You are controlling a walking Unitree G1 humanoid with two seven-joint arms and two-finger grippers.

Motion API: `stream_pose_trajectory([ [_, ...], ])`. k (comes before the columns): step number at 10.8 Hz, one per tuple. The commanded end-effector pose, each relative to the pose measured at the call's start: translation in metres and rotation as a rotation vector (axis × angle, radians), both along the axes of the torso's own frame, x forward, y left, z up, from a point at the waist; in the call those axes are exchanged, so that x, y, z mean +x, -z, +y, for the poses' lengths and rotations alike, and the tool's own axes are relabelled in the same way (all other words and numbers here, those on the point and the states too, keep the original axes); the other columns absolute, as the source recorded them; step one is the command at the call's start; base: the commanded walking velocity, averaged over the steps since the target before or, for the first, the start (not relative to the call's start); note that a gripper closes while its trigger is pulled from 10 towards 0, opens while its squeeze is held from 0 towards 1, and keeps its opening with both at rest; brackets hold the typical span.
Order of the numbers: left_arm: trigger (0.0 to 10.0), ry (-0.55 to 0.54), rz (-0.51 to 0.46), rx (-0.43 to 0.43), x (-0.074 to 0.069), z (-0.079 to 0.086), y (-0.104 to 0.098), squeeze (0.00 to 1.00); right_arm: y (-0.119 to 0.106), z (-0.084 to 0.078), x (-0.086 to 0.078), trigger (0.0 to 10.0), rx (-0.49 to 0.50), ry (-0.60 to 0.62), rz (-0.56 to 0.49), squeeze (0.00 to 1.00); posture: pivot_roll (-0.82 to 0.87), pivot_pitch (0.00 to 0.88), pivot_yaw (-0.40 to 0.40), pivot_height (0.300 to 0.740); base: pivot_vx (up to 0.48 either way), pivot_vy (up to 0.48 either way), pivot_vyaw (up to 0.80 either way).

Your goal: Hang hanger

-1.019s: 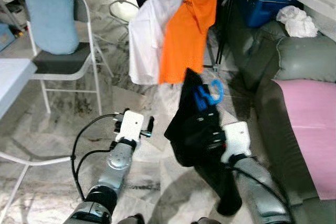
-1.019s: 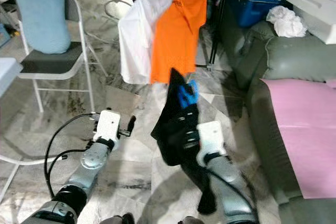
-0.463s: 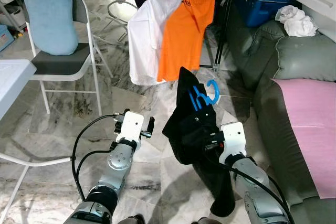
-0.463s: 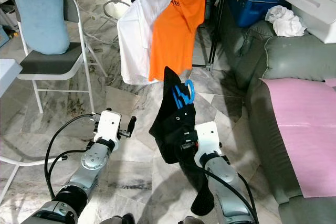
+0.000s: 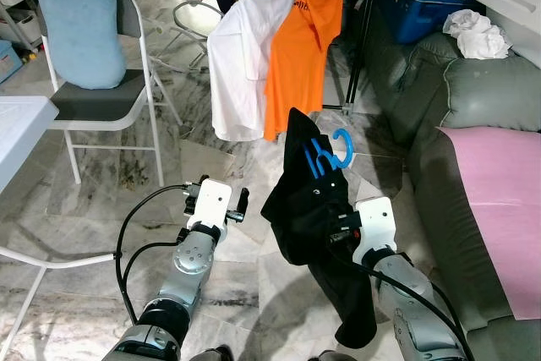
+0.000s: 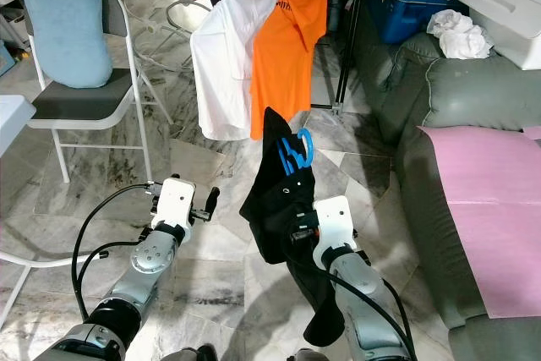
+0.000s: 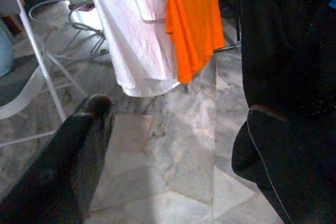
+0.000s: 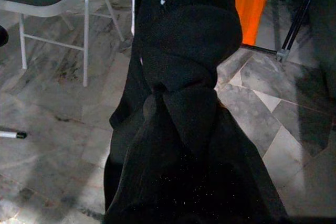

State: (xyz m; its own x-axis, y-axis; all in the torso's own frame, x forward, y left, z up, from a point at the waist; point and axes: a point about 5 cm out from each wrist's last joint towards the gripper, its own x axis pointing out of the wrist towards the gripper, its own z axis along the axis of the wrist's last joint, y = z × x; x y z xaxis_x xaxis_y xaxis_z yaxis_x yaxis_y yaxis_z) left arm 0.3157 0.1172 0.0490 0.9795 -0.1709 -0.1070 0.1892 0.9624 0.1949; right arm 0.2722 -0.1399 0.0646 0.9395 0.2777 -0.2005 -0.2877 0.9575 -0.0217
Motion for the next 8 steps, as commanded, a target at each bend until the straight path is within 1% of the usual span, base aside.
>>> stream_pose_trajectory([
  [1,10.0,-0.002,-0.003,0.015,0.001,0.001,-0.001,0.00,-0.010,0.003,0.002,10.0,0.008,-0.013,-0.052,0.00,-0.27,0.080,0.021,0.740,0.000,0.000,0.00],
  [4,10.0,-0.002,-0.003,0.015,0.001,0.001,-0.001,0.00,-0.010,0.003,0.002,10.0,0.008,-0.013,-0.052,0.00,-0.27,0.080,0.021,0.740,0.000,0.000,0.00],
  [5,10.0,-0.060,-0.037,0.037,0.004,0.024,-0.007,0.00,-0.007,0.002,0.011,10.0,-0.008,-0.002,-0.040,0.00,-0.07,0.119,-0.001,0.740,0.000,0.000,0.00],
  [6,10.0,-0.146,-0.114,0.083,0.007,0.061,-0.023,0.00,-0.004,0.003,0.026,10.0,-0.061,-0.021,-0.021,0.00,-0.07,0.107,0.013,0.740,0.000,0.000,0.00],
  [7,10.0,-0.170,-0.127,0.080,0.008,0.066,-0.026,0.00,-0.007,0.002,0.030,10.0,-0.125,-0.069,-0.035,0.00,-0.09,0.088,0.041,0.740,0.000,0.000,0.00],
  [8,10.0,-0.183,-0.141,0.090,0.008,0.066,-0.027,0.00,-0.008,-0.001,0.032,10.0,-0.129,-0.064,-0.030,0.00,-0.10,0.074,0.047,0.740,0.000,0.000,0.00],
])
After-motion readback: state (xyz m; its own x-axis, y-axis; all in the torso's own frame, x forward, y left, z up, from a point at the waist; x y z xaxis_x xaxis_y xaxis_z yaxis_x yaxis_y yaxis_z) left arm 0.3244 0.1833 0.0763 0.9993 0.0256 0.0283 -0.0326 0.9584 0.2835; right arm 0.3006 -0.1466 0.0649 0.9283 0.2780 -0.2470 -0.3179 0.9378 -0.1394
